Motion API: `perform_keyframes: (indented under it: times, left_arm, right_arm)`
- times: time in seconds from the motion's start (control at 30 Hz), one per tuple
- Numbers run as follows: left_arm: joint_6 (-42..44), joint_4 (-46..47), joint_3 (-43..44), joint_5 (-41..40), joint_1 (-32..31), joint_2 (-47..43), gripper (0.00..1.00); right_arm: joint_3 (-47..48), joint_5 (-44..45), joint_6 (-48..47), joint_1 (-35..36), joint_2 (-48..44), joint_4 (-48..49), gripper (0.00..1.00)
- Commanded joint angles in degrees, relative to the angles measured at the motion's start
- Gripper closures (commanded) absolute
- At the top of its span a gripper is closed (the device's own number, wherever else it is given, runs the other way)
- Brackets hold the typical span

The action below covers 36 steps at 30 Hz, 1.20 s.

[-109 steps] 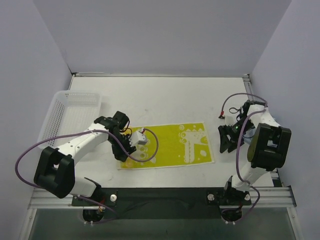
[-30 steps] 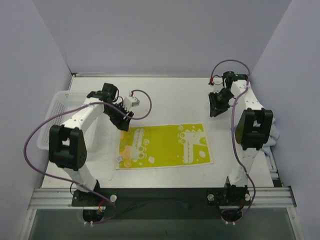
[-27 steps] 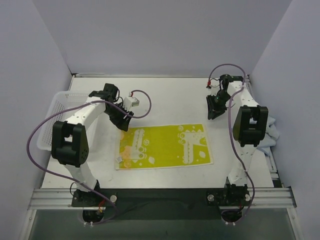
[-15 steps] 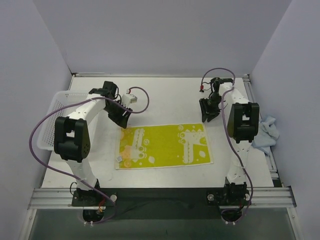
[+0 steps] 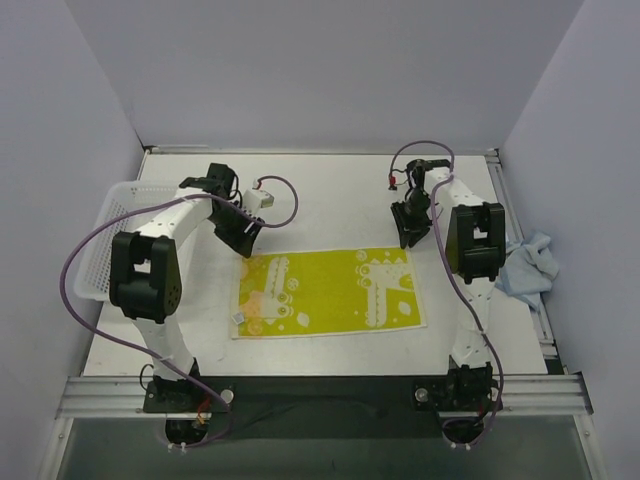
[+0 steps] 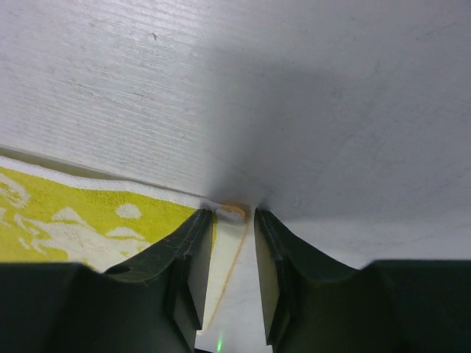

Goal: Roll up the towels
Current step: Flatten the towel, then fold the towel

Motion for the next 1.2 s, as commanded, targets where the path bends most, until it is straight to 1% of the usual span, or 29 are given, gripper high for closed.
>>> perform_keyframes:
  times: [0.0,0.07,0.1,0.13,0.43,0.67,0.8,0.83,0.9,1.13,1.17]
  left_arm:
    - [0.2,1.4,1.7,-2.2,0.2,1.5,0.36]
    - [-0.1,1.4,1.6,-2.5,0.2,2.4,0.37]
    - [-0.6,1.4,1.6,-2.3,0.2,2.5,0.38]
    - [-0.8,1.6,1.6,-2.3,0.2,3.1,0.38]
    - [-0.3,2.6,2.1,-5.8,0.2,6.1,0.42]
    - [-0.2,5.3,2.1,-8.6,0.2,7.7,0.44]
    - [-0.1,5.6,2.9,-8.6,0.2,8.4,0.46]
    - [0.1,5.6,2.9,-8.1,0.2,8.5,0.49]
    - [0.1,5.4,2.9,-6.9,0.2,8.9,0.51]
    - [-2.5,3.3,3.7,-3.6,0.5,10.5,0.71]
    - [-2.6,3.0,3.8,-3.5,0.5,10.6,0.75]
  right_arm:
    - [0.7,0.8,0.2,0.5,1.1,-0.8,0.77]
    - [0.0,0.3,-0.1,0.8,0.7,-0.8,0.87]
    - [-0.3,0.1,-0.3,0.9,0.5,-0.8,0.96]
    - [-0.4,-0.1,-0.3,0.9,0.3,-0.8,1.0]
    - [-0.3,-1.4,-0.2,0.3,-1.2,-0.8,1.0]
    - [0.2,-2.7,-0.2,0.0,-1.5,-1.0,1.0]
    - [0.2,-2.8,-0.2,-0.2,-1.5,-1.1,1.0]
    - [0.3,-2.8,-0.2,-0.3,-1.3,-1.1,1.0]
    - [0.3,-2.8,-0.2,-0.3,-1.3,-1.1,1.0]
    - [0.3,-2.2,-0.1,-0.5,-1.0,-1.2,1.0]
    - [0.3,-2.2,-0.1,-0.6,-1.1,-1.3,1.0]
